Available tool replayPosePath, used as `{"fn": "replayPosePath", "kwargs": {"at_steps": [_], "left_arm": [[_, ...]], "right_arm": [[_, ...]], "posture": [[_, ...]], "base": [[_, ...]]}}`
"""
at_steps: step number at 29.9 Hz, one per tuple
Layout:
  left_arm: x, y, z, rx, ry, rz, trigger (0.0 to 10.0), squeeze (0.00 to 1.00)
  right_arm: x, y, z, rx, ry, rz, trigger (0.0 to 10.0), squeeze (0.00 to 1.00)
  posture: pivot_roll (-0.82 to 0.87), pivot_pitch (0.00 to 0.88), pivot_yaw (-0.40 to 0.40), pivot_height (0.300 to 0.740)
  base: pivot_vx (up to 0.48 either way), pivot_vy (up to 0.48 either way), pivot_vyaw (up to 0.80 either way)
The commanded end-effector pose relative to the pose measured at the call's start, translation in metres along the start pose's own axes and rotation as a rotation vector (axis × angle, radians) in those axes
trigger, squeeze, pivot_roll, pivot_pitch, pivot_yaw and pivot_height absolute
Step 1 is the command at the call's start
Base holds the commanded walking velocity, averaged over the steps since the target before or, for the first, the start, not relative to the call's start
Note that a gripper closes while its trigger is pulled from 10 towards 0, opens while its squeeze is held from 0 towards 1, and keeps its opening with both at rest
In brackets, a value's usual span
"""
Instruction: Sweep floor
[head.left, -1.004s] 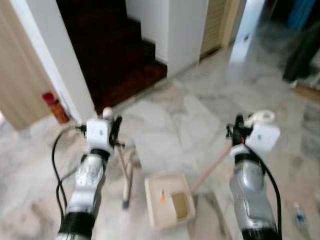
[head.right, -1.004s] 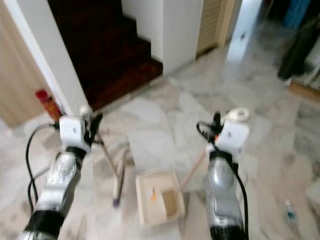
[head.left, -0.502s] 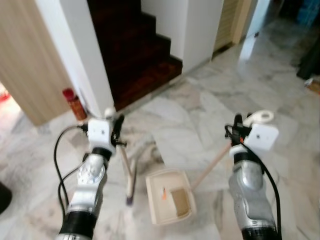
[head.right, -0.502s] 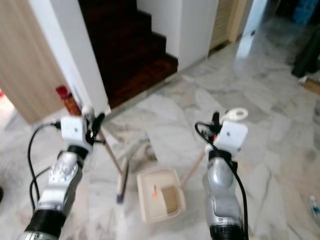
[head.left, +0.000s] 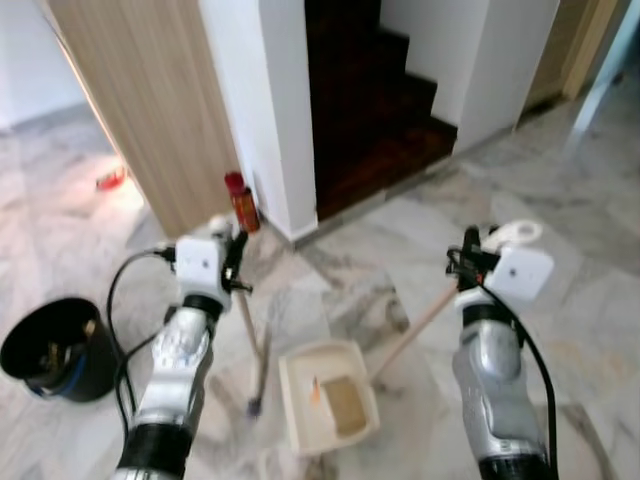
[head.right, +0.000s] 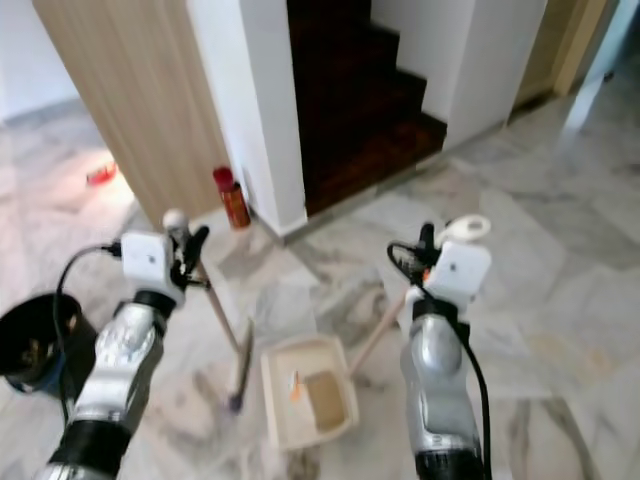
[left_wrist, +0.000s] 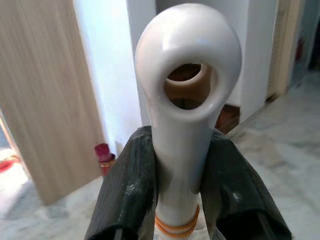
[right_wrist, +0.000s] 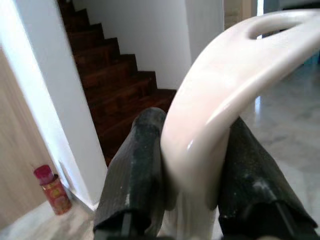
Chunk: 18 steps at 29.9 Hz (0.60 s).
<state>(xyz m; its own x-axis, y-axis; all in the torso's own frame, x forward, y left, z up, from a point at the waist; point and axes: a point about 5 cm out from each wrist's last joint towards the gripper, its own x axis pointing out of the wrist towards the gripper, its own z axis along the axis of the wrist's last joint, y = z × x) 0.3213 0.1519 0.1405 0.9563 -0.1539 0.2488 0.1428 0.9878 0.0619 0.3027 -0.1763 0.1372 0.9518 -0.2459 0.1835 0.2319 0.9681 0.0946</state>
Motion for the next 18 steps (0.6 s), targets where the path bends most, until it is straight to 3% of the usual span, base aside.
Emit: {"fn": "replayPosePath", "kwargs": {"at_steps": [1,14,18], "left_arm": [[0.0032,0.0098,0.0106,0.031,-0.044,0.019,10.0,0.00],[0.0023,0.0103,0.0101,0.032,-0.038,0.020,10.0,0.00],[0.0025,0.0104,0.0101,0.032,-0.037,0.019,10.0,0.00]], "right_arm": [[0.0040,0.0082,0.0130,0.010,-0.060,0.023,10.0,0.00],[0.0046,0.0066,0.0131,0.003,-0.059,0.025,10.0,0.00],[0.0057,0.0076,0.0133,0.008,-0.059,0.025,10.0,0.00]], "posture": [[-0.08,0.000,0.026,0.740],[-0.07,0.000,0.022,0.740],[-0.07,0.000,0.021,0.740]], "base": [[0.000,0.480,0.00],[0.000,0.480,0.59],[0.000,0.480,0.00]]}}
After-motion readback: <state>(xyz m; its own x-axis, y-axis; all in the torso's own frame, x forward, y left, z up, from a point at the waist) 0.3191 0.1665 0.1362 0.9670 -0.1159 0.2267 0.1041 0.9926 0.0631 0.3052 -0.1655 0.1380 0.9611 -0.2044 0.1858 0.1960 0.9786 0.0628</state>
